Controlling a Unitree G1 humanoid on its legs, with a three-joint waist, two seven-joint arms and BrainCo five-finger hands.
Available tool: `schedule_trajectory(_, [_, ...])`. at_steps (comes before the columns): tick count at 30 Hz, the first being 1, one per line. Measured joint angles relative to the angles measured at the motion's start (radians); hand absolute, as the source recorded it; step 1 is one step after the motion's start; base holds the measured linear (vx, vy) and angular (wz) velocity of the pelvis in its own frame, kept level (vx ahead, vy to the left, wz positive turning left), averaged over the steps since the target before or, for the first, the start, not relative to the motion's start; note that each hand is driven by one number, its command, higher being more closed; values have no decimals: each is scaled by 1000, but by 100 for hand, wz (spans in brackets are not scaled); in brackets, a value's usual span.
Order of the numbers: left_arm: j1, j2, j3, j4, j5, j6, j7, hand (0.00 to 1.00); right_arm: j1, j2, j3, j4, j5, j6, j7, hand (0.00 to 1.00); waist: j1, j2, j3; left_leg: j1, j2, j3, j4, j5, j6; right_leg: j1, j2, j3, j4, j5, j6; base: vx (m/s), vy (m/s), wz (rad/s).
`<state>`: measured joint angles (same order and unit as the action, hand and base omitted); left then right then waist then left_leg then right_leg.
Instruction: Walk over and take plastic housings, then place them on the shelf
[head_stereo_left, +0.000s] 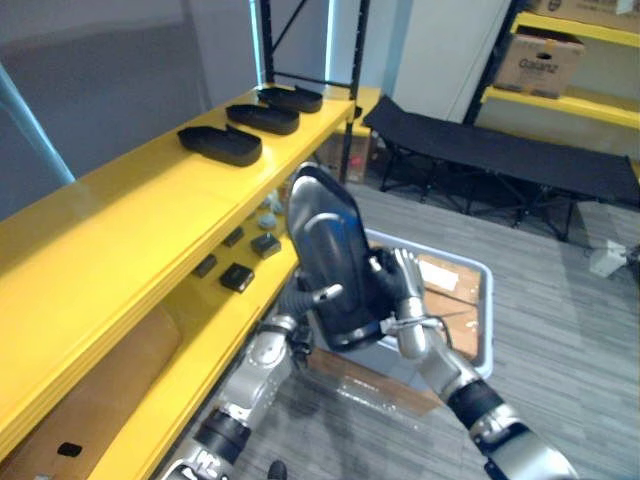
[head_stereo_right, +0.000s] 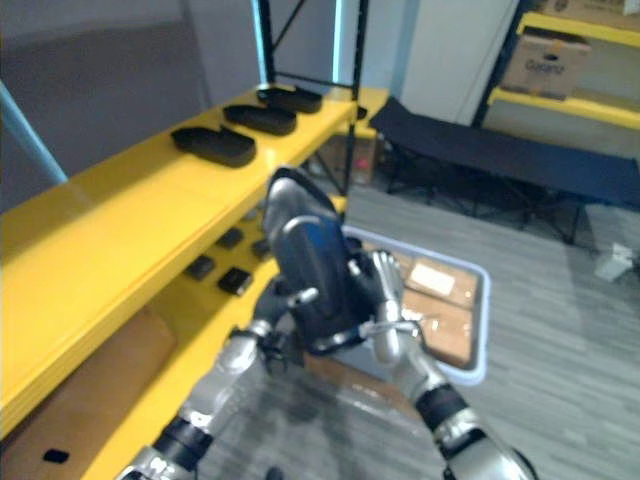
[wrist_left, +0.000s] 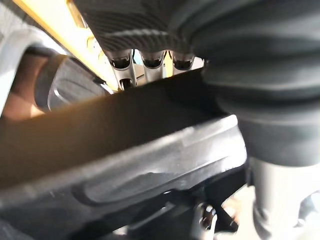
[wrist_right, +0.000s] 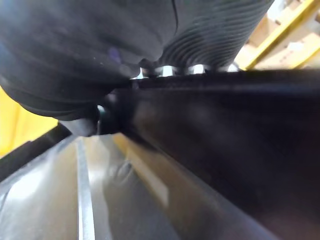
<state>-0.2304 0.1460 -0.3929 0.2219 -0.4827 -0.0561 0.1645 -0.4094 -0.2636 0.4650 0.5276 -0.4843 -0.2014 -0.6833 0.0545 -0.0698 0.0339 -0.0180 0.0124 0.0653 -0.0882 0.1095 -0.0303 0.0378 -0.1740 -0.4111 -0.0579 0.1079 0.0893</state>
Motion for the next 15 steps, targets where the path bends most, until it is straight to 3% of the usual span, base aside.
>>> schedule_trajectory(4, [1,0,10,17,-58,-17,16,100,19,13,0,-41,1,-19,-16,100,-4,-1,1,2,2,3,0,0,0,0,2,3,0,0,-1,-1,-1,-1])
schedule_trajectory(15, [-14,-1,17,26,-69,-23,32,100,19,39,1,-61,4,-17,-35,100,-14,-8,10,17,5,30,0,-8,-6,0,3,29,-1,-2,-2,-4,2,-6])
